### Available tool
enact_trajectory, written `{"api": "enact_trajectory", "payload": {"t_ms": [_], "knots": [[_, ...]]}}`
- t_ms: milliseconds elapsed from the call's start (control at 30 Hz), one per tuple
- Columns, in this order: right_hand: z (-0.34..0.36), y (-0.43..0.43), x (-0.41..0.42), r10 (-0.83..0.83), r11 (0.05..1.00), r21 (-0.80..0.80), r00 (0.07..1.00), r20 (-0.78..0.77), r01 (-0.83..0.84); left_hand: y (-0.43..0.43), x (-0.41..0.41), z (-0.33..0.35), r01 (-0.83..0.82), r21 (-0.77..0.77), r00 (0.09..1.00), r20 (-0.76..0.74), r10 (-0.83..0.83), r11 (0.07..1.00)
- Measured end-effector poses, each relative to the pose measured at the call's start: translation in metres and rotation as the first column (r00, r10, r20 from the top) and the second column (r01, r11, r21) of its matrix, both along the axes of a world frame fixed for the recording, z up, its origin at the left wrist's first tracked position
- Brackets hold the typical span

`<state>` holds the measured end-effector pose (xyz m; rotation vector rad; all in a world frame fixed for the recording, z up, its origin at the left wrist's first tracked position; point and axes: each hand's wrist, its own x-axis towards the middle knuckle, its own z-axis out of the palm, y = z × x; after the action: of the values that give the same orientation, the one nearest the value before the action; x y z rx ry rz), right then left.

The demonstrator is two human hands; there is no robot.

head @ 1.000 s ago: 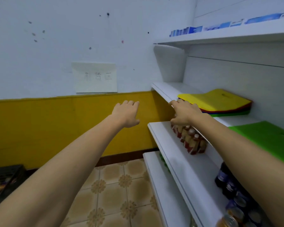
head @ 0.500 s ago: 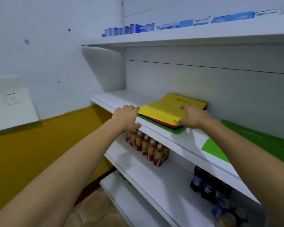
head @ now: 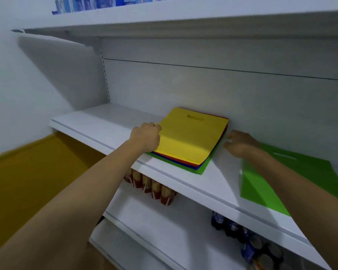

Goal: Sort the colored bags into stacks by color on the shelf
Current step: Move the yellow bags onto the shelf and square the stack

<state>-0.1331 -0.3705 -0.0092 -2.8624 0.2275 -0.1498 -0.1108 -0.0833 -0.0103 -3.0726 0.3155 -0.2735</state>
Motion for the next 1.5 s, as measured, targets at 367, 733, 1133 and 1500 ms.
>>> {"api": "enact_trajectory", "payload": {"t_ms": [367,733,1133,1500], "knots": [[-0.037,0.015,0.041,-0.084,0.922,0.379,0.996,-0.009,0.081,0.014,0.067,-0.007,0.006,-0.257,0.993,-0.112,-0.036,0.966],[-0.031,0.038,0.044,-0.376,0.876,0.365,0.92,0.111,0.314,0.02,0.099,-0.019,0.234,-0.374,0.952,-0.097,-0.289,0.897],[0.006,0.063,0.016,-0.547,0.441,0.895,0.811,0.206,0.07,0.024,0.146,-0.017,0.09,-0.65,0.906,-0.26,-0.333,0.755],[0.02,0.036,-0.036,-0.664,0.313,0.949,0.725,0.185,0.045,-0.026,0.136,0.004,0.094,-0.879,0.831,-0.189,-0.524,0.467]]}}
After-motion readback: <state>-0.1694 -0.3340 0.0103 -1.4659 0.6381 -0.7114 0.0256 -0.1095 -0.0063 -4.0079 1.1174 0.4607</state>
